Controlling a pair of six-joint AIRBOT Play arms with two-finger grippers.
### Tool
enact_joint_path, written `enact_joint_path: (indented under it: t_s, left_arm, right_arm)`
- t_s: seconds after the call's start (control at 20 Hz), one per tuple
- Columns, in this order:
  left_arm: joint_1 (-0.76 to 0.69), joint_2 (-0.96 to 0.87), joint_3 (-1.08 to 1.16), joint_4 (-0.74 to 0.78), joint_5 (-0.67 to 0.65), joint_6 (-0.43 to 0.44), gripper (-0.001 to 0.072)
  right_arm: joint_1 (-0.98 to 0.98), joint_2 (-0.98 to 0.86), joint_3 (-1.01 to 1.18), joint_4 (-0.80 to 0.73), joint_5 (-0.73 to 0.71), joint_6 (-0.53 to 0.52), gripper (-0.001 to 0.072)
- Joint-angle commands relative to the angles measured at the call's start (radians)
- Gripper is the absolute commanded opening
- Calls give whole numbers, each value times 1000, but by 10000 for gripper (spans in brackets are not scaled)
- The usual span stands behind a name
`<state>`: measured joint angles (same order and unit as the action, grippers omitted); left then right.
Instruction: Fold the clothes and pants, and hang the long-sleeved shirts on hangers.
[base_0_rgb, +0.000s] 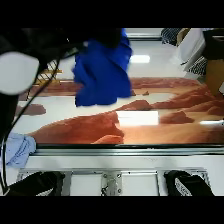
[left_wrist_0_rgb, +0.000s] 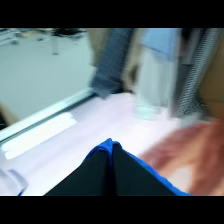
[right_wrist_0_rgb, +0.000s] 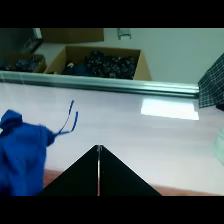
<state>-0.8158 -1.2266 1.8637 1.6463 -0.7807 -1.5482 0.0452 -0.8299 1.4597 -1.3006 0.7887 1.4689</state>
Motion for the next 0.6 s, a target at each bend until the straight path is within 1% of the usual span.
enact_joint_path:
  t_s: [0.0,0.1,0.15,0.2,0.25,0.35,0.4,0.45,0.5,0.55]
  left_arm:
    - [-176,32,-132,2,66,-58,10]
    - [-194,-17,-169,2,126,-103,11]
    - [-181,-48,-170,2,126,-118,198]
    - [-157,-69,-170,2,125,-163,518]
    - [-114,-85,-170,2,114,-212,650]
    - [4,-95,-170,-4,40,-282,651]
    - [78,-95,-171,-30,-13,-293,651]
    - [152,-95,-173,-59,-72,-293,651]
    - [228,-94,-190,-85,-118,-293,651]
    - [311,-94,-224,-111,-156,-292,651]
  right_arm:
    - [0,36,4,-51,-12,91,7]
    - [0,37,4,-50,30,92,8]
    - [0,37,4,-50,52,92,8]
    - [0,37,4,-51,75,92,12]
    - [0,37,4,-51,97,91,19]
    - [0,37,4,-50,138,91,25]
    - [0,38,4,-51,161,91,161]
    - [0,37,4,-51,182,91,413]
    - [0,35,4,-50,208,91,634]
    - [0,33,4,-51,237,91,660]
